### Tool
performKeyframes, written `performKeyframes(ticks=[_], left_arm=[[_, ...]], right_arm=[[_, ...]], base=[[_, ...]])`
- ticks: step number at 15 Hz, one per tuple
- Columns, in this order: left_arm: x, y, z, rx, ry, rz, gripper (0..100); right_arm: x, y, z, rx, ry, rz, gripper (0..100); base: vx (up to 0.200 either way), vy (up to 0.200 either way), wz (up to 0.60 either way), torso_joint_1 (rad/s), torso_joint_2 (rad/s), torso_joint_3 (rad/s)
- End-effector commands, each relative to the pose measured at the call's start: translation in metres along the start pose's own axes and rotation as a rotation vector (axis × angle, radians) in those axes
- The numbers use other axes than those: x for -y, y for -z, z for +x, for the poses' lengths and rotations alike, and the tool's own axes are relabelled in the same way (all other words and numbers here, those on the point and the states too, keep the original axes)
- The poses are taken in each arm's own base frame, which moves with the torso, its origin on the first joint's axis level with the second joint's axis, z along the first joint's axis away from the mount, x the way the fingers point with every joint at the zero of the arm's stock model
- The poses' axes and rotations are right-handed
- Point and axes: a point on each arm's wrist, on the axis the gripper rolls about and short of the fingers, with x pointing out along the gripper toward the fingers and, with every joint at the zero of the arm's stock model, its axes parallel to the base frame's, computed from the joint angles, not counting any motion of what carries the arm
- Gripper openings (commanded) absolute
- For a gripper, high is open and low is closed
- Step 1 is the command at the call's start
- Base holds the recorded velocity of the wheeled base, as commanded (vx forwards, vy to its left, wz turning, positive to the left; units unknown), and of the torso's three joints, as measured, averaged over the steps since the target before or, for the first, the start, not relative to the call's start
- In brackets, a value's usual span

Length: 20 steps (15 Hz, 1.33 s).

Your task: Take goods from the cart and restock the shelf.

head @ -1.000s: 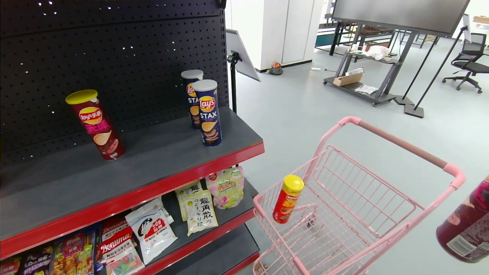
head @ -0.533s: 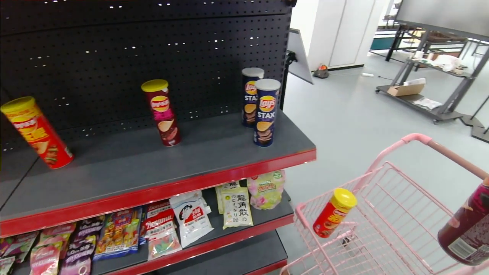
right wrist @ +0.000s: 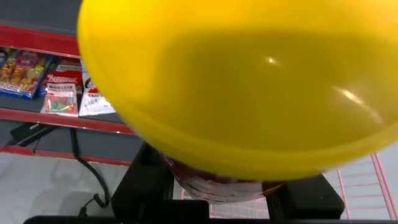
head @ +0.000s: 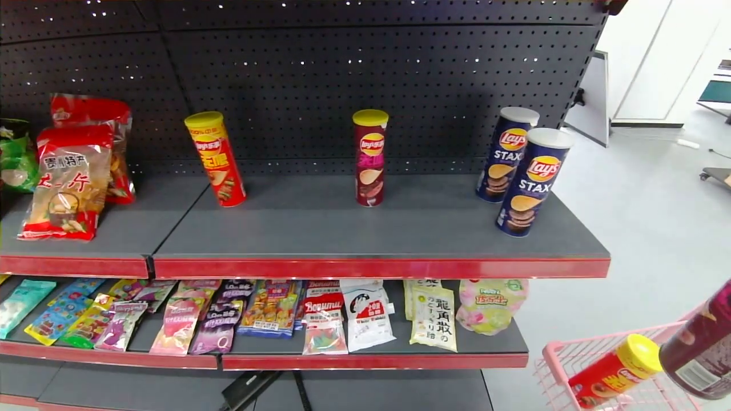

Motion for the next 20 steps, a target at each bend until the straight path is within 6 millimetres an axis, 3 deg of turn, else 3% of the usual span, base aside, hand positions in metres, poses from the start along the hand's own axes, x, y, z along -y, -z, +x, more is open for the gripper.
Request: performKeyframes(ticks=[1, 2, 5, 8, 14, 20], left_arm=[[0.000, 0.000, 0.000, 0.000, 0.000, 0.000, 100], [0.000, 0.000, 0.000, 0.000, 0.000, 0.001, 100], [0.000, 0.000, 0.000, 0.000, 0.000, 0.001, 100], [0.000, 0.000, 0.000, 0.000, 0.000, 0.000, 100], [0.000, 0.000, 0.000, 0.000, 0.000, -0.002, 100], [0.001, -0.001, 0.003, -0.045, 0.056, 0.034, 100]], right_arm=[[0.001, 0.007, -0.019, 0.075, 0.015, 0.008, 0], [0.002, 0.019, -0.036, 0.135, 0.026, 0.017, 0], [0.001, 0.039, -0.053, 0.209, 0.036, 0.025, 0], [0.001, 0.046, -0.058, 0.232, 0.022, 0.025, 0], [0.000, 0.049, -0.057, 0.230, 0.020, 0.024, 0], [-0.004, 0.077, -0.055, 0.215, 0.016, 0.026, 0]], base=[[0.000, 0.000, 0.00, 0.000, 0.00, 0.000], [0.000, 0.000, 0.00, 0.000, 0.00, 0.000], [0.200, 0.000, 0.00, -0.007, -0.01, 0.002], [0.200, 0.000, 0.00, 0.007, 0.00, 0.001], [0.000, 0.000, 0.00, 0.000, 0.00, 0.000], [0.000, 0.000, 0.00, 0.000, 0.00, 0.000]])
